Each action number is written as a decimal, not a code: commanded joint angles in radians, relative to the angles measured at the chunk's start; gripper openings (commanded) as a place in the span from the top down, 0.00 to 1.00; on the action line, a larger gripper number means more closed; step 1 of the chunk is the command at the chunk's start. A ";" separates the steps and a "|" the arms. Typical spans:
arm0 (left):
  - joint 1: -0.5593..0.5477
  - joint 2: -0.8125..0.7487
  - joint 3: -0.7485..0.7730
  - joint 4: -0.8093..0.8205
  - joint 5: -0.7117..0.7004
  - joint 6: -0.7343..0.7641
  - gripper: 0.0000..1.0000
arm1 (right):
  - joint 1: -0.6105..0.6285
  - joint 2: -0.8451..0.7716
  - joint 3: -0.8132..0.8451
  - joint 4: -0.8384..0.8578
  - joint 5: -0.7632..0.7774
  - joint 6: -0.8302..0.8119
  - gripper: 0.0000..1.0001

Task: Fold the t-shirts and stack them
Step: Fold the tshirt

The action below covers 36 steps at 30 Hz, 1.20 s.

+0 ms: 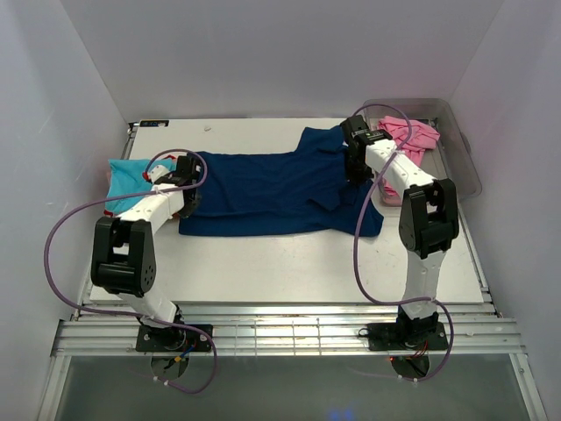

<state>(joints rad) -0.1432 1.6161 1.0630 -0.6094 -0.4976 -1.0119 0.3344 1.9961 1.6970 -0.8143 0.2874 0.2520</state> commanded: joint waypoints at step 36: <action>0.037 0.062 0.195 0.112 -0.010 0.171 0.18 | -0.063 0.165 0.288 -0.010 0.094 -0.062 0.55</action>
<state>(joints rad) -0.1131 1.7615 1.1992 -0.5293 -0.4603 -0.8894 0.2825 2.2024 1.9167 -0.8558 0.3340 0.2134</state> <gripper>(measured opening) 0.798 0.433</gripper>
